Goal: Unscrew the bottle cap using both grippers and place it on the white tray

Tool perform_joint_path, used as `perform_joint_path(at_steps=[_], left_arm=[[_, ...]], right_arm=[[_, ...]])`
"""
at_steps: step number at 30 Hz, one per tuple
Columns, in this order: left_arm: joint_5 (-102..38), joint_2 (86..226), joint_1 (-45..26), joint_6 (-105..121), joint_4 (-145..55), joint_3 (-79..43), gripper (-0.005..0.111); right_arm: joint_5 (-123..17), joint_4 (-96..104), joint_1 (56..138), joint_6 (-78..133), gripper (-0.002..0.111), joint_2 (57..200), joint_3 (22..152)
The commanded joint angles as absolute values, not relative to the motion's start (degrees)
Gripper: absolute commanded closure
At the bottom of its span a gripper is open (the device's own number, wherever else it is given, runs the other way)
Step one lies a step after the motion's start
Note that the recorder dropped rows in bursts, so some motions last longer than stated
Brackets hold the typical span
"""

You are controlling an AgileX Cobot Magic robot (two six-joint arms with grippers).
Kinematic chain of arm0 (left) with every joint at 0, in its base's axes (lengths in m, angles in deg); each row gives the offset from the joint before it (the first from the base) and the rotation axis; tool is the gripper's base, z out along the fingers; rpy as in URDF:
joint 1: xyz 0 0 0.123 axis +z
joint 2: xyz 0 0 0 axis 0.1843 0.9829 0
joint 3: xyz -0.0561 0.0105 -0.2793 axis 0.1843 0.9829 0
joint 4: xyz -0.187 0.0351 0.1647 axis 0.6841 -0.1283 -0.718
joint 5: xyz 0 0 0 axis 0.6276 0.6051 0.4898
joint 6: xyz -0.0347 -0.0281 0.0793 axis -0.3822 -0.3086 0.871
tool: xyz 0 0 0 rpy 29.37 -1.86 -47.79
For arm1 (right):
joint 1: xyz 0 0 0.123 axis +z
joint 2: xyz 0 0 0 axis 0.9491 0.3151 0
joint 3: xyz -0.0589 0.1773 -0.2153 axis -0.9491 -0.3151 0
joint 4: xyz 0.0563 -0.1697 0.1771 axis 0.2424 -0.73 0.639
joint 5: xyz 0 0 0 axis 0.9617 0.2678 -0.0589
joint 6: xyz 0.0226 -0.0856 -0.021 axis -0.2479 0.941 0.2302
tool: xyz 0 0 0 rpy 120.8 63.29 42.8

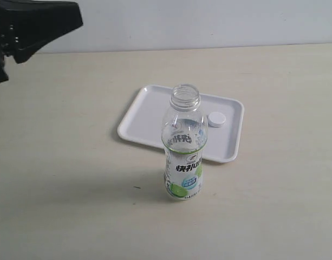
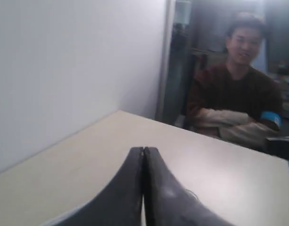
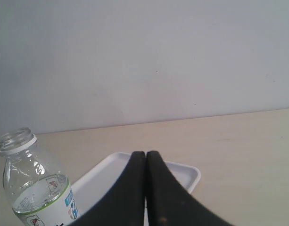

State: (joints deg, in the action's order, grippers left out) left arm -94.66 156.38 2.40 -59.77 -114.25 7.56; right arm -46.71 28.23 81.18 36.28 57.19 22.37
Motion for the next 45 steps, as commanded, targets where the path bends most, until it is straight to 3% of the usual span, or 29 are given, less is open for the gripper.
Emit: perform_joint_path(at_steps=[1,7,12,22,45], left_arm=[[-86.8,141.3,2.6,-55.2,-99.1,21.6,0.107],[-70.0,114.7,2.6,-50.8,-88.0,42.5,0.107],[-55.2,101.1,2.6,-62.8,-98.6,42.9,0.107],[-31.5,86.2,2.7,-65.2,-94.9,42.9,0.107],[-31.4,86.2,2.6,-67.1,-95.2,42.9,0.107]], right_arm=[[-46.7,28.2,81.0,36.8,0.108,56.8,22.1],[-46.7,28.2,81.0,36.8,0.108,56.8,22.1],[-46.7,28.2,81.0,36.6,0.108,56.8,22.1],[-46.7,28.2,81.0,36.8,0.108,56.8,22.1],[-46.7,28.2,81.0,36.7,0.108,56.8,22.1]])
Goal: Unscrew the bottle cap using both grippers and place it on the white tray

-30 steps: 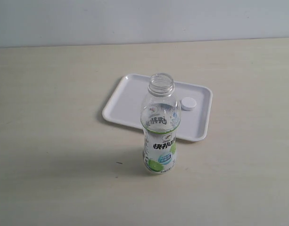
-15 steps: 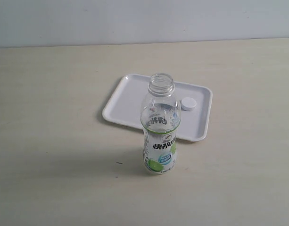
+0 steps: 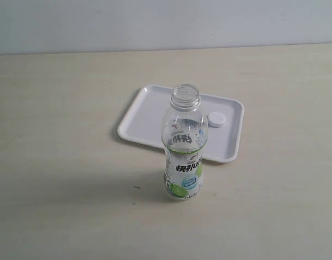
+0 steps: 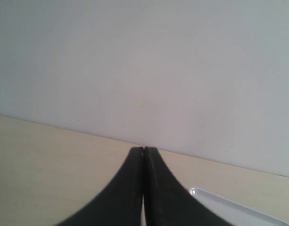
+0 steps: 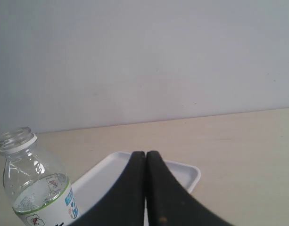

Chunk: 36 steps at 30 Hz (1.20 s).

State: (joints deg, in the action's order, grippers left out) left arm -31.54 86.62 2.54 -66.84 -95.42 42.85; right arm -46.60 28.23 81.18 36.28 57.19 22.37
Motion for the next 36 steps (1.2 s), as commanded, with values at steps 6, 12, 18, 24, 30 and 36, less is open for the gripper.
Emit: perform_joint_path(at_steps=[6,12,18,24,30,36], left_arm=[[-31.3,86.2,1.4,-67.3,-95.1,42.9,0.107],[-32.1,86.2,1.4,-67.1,-95.2,42.9,0.107],[-30.7,86.2,1.4,-22.1,-65.0,42.9,0.107],[-30.7,86.2,2.4,4.8,-48.8,42.9,0.107],[-30.7,86.2,4.1,4.4,-48.7,42.9,0.107],[-30.7,86.2,4.1,4.4,-48.8,42.9,0.107]], right_arm=[[-46.7,28.2,81.0,36.6,0.108,56.8,22.1],[-46.7,28.2,81.0,36.8,0.108,56.8,22.1],[-46.7,28.2,81.0,36.6,0.108,56.8,22.1],[-46.7,28.2,81.0,36.6,0.108,56.8,22.1],[-46.7,28.2,81.0,36.8,0.108,56.8,22.1],[-46.7,28.2,81.0,36.8,0.108,56.8,22.1]])
